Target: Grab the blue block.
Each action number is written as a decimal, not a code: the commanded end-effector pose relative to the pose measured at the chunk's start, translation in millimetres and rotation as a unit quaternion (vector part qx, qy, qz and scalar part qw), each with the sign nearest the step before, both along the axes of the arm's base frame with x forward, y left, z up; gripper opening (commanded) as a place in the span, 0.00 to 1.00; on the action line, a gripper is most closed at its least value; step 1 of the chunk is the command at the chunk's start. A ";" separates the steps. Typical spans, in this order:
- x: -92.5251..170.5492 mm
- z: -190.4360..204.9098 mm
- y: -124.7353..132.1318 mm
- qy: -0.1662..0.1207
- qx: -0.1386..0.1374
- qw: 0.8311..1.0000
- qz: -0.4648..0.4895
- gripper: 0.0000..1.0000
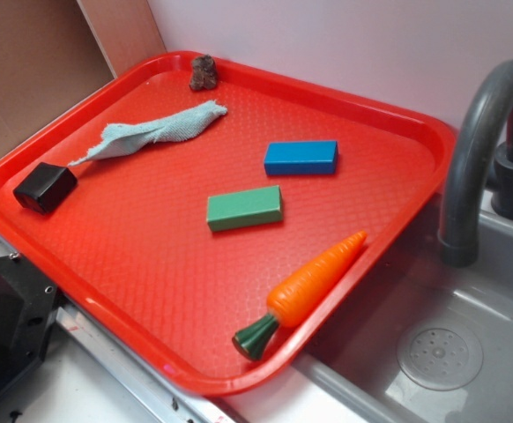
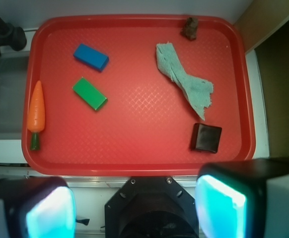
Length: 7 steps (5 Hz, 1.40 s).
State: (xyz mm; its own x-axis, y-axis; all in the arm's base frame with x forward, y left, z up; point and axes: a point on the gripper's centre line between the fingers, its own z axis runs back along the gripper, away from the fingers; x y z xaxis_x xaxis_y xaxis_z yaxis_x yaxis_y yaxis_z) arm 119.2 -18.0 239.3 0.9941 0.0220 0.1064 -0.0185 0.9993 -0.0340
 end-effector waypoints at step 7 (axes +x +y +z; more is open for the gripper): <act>194.1 -133.0 -61.0 -0.031 0.022 0.938 -0.345 1.00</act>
